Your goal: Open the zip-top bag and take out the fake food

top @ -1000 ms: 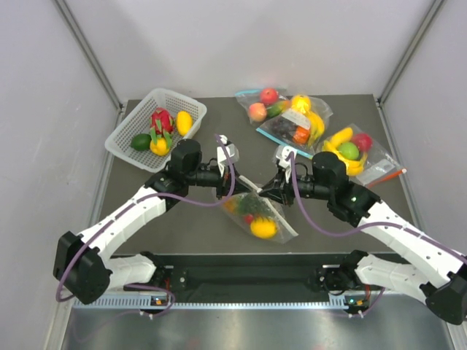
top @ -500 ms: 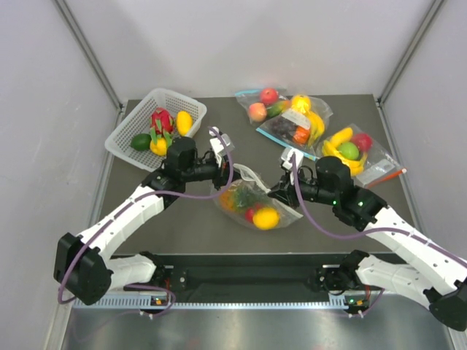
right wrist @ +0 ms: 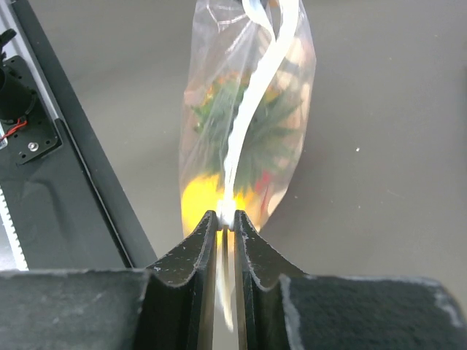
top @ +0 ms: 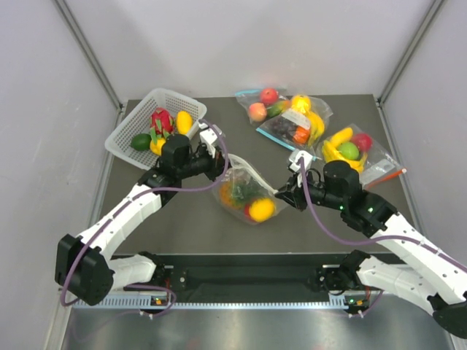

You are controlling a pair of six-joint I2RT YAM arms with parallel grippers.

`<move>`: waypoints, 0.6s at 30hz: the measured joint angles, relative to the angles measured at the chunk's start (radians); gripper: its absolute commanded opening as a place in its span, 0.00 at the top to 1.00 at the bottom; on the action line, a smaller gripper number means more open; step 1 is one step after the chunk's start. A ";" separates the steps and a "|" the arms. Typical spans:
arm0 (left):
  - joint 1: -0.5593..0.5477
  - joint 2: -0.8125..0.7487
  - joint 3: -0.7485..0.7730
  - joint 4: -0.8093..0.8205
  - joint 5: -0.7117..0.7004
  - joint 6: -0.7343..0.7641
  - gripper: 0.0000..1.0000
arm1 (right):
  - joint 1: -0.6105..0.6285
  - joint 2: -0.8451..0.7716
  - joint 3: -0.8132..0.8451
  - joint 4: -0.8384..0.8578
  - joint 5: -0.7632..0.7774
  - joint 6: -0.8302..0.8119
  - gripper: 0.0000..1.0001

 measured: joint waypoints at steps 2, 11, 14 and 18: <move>0.009 0.000 0.000 0.000 -0.019 -0.003 1.00 | 0.000 -0.010 0.000 -0.010 0.010 0.003 1.00; 0.025 0.000 0.000 0.001 -0.111 -0.006 1.00 | 0.000 -0.061 0.001 -0.069 0.053 0.015 1.00; 0.024 0.000 0.000 0.001 -0.114 -0.009 1.00 | 0.000 -0.068 0.001 -0.074 0.061 0.018 1.00; 0.024 -0.008 -0.007 0.003 -0.117 -0.010 1.00 | 0.000 -0.069 0.002 -0.083 0.065 0.019 1.00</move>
